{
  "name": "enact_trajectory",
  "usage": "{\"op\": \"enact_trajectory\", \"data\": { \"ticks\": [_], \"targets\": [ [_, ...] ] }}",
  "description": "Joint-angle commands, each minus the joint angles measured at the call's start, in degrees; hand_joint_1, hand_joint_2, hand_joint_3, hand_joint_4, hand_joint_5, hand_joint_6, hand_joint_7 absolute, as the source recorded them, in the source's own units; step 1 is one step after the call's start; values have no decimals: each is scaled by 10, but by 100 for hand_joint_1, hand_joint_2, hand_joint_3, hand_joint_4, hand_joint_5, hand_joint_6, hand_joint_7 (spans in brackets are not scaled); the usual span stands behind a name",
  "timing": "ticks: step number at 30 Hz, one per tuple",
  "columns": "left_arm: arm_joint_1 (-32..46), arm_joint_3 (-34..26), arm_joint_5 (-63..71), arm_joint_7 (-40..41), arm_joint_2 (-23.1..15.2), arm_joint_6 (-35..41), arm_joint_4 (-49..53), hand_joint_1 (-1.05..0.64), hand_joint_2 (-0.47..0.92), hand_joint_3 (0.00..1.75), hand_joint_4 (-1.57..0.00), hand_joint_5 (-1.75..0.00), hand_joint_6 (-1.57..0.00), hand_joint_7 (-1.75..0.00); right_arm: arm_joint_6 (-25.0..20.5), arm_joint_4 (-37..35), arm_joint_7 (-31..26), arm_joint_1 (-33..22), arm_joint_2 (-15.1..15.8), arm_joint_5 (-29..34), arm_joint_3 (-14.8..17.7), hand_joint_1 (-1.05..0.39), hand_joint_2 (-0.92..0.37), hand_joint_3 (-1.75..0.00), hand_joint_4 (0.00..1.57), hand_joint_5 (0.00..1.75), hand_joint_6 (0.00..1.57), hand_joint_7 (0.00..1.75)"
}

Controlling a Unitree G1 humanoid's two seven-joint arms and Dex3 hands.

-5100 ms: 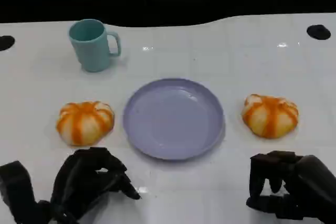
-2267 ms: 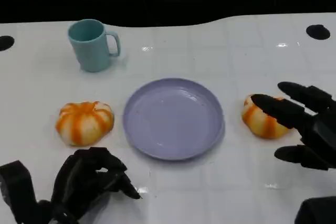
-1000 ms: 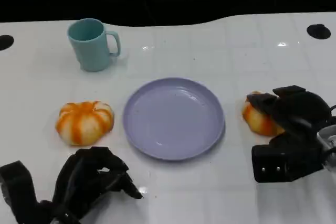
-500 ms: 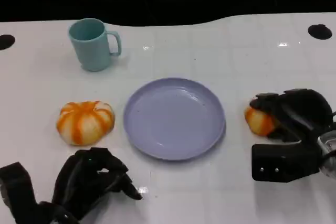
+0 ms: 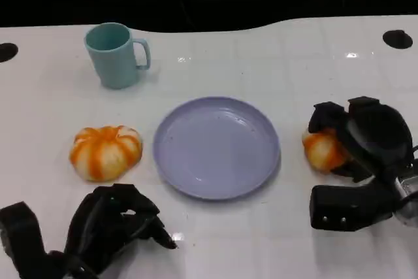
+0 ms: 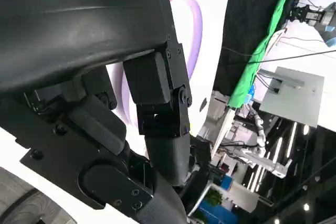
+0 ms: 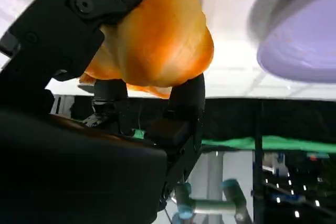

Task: Grasp the bread from the table and place it into the plate.

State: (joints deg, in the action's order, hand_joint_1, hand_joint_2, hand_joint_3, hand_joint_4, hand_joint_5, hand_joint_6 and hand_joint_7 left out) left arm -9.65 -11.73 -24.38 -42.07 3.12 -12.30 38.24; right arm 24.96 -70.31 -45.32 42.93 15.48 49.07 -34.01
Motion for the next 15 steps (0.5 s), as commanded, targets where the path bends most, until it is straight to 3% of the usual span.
{"op": "enact_trajectory", "data": {
  "ticks": [1, 4, 8, 15],
  "targets": [
    [3, -2, 3, 8, -8, 2, -2, -105, 64, 0, -157, -62, -157, -38, 20, 20, -21, 15, 0, -20, 14, -11, -43, -103, 97, 175, 77, 166],
    [3, -3, 2, 9, -8, 6, -2, -105, 64, 0, -157, -62, -157, -38, 43, 37, -23, 16, -3, -31, 23, -12, -37, -117, 98, 175, 81, 161],
    [2, -3, 3, 6, -9, 0, 1, -105, 64, 0, -157, -62, -157, -38, 67, 68, -34, 21, -7, -29, 24, -12, -24, -139, 101, 175, 80, 168],
    [5, -3, 1, 5, -9, 8, -5, -105, 63, 0, -157, -61, -157, -38, 90, 122, 9, 25, -25, -30, 19, -13, -23, -141, 100, 175, 76, 175]
  ]
}}
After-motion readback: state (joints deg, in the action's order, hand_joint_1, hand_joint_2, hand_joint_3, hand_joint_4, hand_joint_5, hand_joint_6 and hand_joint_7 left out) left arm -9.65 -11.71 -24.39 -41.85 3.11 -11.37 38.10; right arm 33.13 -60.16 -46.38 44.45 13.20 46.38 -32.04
